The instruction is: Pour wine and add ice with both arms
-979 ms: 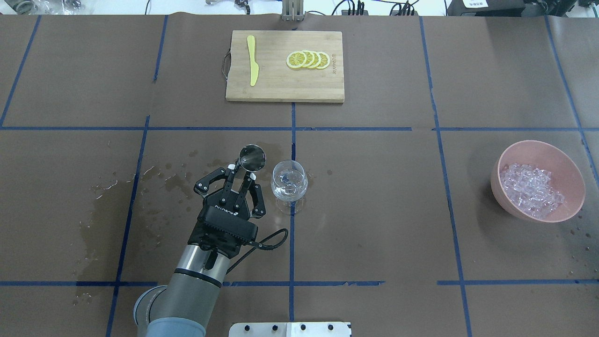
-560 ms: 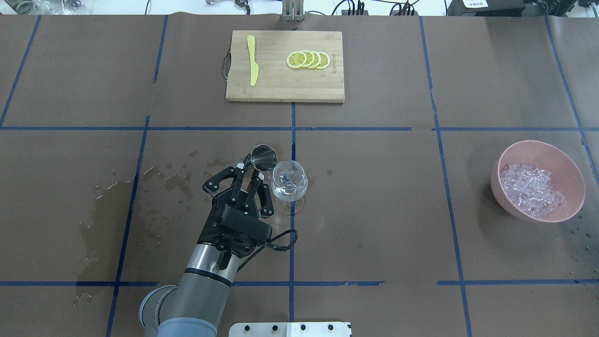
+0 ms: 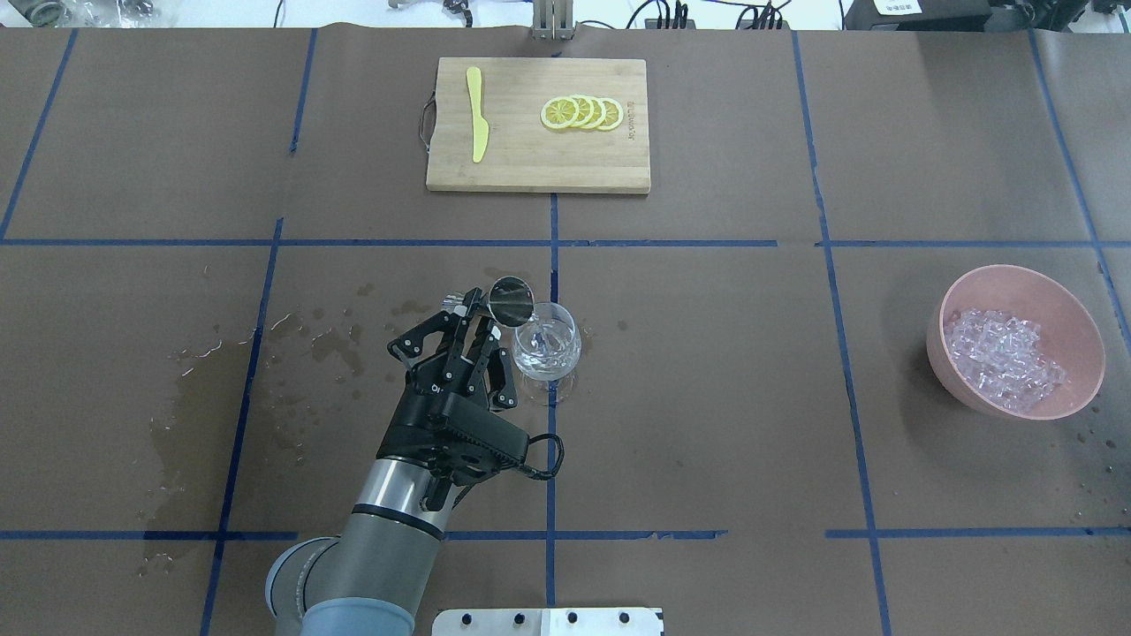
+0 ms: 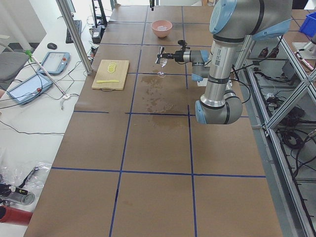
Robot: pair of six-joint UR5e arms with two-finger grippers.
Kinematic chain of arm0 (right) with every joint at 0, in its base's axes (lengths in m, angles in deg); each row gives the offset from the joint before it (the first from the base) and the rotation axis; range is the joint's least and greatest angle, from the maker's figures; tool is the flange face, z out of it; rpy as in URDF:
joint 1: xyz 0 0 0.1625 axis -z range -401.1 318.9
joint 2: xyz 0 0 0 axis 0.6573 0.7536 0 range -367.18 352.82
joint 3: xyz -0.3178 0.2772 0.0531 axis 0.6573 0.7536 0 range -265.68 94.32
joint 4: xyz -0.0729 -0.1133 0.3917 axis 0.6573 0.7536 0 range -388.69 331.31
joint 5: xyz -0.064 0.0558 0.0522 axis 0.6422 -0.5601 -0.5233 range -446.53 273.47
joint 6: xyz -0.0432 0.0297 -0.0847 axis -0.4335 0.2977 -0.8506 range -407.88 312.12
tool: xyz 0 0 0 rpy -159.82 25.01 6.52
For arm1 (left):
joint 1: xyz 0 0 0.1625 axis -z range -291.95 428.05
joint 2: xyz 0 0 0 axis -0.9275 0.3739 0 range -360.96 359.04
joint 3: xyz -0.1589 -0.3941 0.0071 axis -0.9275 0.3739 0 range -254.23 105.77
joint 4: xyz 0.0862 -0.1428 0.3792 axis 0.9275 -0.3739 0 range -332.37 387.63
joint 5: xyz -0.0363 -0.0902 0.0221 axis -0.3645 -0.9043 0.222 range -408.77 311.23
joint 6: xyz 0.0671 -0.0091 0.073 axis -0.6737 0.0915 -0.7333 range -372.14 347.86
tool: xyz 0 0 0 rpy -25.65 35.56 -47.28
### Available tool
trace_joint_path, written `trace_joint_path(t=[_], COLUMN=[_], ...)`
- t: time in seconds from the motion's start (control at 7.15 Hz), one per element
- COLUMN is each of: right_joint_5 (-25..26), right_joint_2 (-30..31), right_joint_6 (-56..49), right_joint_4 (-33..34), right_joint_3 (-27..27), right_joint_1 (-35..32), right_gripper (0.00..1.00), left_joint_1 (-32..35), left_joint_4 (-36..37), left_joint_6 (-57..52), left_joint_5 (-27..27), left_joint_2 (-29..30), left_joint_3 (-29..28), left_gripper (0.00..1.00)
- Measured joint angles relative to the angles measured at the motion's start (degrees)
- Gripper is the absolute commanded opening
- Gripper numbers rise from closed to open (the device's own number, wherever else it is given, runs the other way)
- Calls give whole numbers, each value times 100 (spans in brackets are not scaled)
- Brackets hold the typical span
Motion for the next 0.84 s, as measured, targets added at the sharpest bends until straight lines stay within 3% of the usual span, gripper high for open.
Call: trace_joint_path(t=[0.84], right_joint_5=[0], right_joint_2=[-50], right_joint_6=[0], right_joint_4=[0], right_joint_3=[44], right_joint_1=[0], right_gripper=[100], left_joint_1=[151], left_joint_4=[538], left_joint_6=[-1000], left_joint_5=[2], left_joint_2=[97], left_joint_3=[32], left_gripper=[0])
